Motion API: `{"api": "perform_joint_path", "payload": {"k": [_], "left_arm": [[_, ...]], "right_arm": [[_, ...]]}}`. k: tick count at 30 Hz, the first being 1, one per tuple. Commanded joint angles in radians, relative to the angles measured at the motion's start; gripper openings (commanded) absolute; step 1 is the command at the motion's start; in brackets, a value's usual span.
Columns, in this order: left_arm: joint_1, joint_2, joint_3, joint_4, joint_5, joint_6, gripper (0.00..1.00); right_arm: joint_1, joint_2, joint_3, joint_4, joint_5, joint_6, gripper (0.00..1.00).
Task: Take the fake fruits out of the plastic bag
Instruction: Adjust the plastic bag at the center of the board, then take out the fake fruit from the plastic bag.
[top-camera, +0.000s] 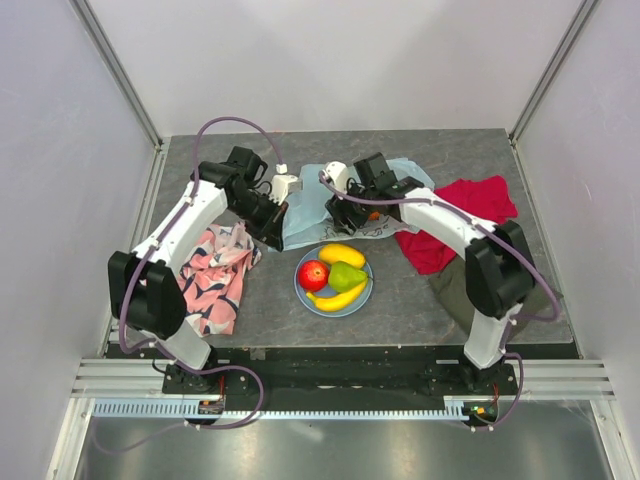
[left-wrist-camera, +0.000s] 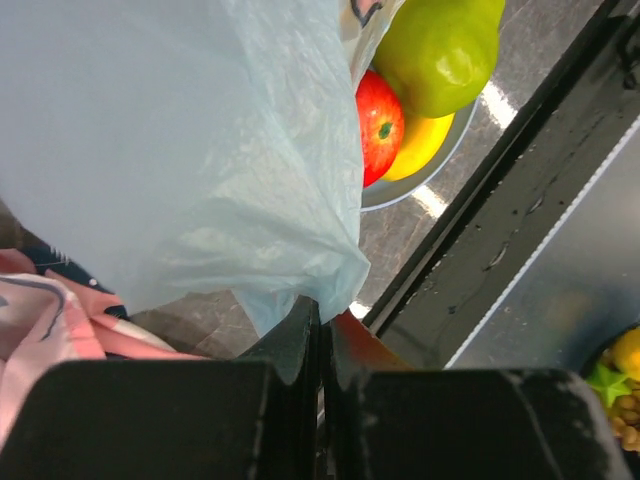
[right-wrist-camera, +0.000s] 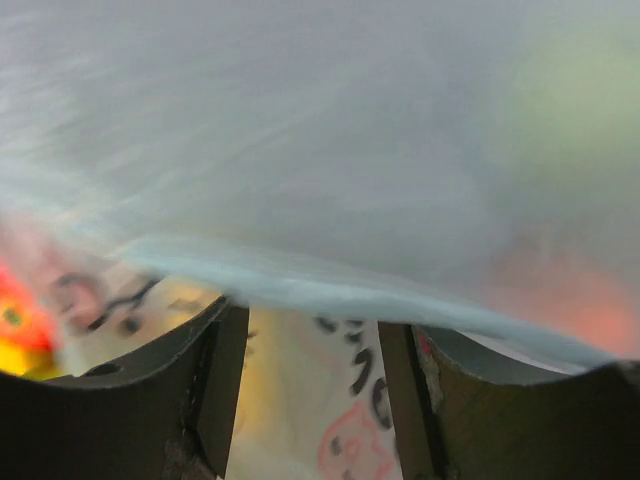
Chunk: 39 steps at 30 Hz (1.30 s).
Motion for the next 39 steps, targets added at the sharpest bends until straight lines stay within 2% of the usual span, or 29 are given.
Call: {"api": "perform_joint_path", "payload": {"k": [1, 4, 6, 7, 11, 24, 27, 31, 34, 35, 39], "left_arm": [[-0.007, 0.004, 0.012, 0.013, 0.079, -0.091, 0.02], [-0.008, 0.022, 0.031, 0.024, 0.073, -0.100, 0.02], [-0.007, 0.041, 0.058, 0.024, 0.065, -0.103, 0.02], [-0.008, 0.044, 0.066, 0.032, 0.065, -0.106, 0.02], [-0.010, 0.070, 0.112, 0.049, 0.058, -0.120, 0.02], [-0.040, 0.145, 0.233, 0.053, 0.047, -0.123, 0.02], [-0.046, 0.154, 0.247, 0.053, 0.042, -0.123, 0.02], [-0.049, 0.159, 0.256, 0.053, 0.035, -0.120, 0.02], [-0.048, 0.173, 0.265, 0.055, 0.012, -0.125, 0.02], [-0.048, 0.176, 0.267, 0.061, -0.002, -0.126, 0.02], [-0.049, 0.206, 0.291, 0.068, -0.048, -0.158, 0.02]], "right_arm": [[-0.025, 0.098, 0.137, 0.003, 0.132, 0.036, 0.61], [-0.025, 0.127, 0.166, 0.032, 0.293, 0.053, 0.69], [-0.025, 0.123, 0.157, 0.063, 0.344, 0.048, 0.74], [-0.026, 0.120, 0.149, 0.075, 0.419, 0.045, 0.80], [-0.028, 0.156, 0.154, 0.087, 0.588, 0.005, 0.87], [-0.091, 0.293, 0.195, -0.020, 0.642, 0.021, 0.89], [-0.100, 0.295, 0.201, -0.029, 0.625, 0.025, 0.82], [-0.105, 0.235, 0.214, -0.074, 0.535, 0.016, 0.61], [-0.109, 0.126, 0.212, -0.132, 0.432, 0.004, 0.57], [-0.111, 0.052, 0.206, -0.144, 0.313, -0.005, 0.56], [-0.126, -0.157, 0.126, -0.173, 0.004, -0.071, 0.57]]}}
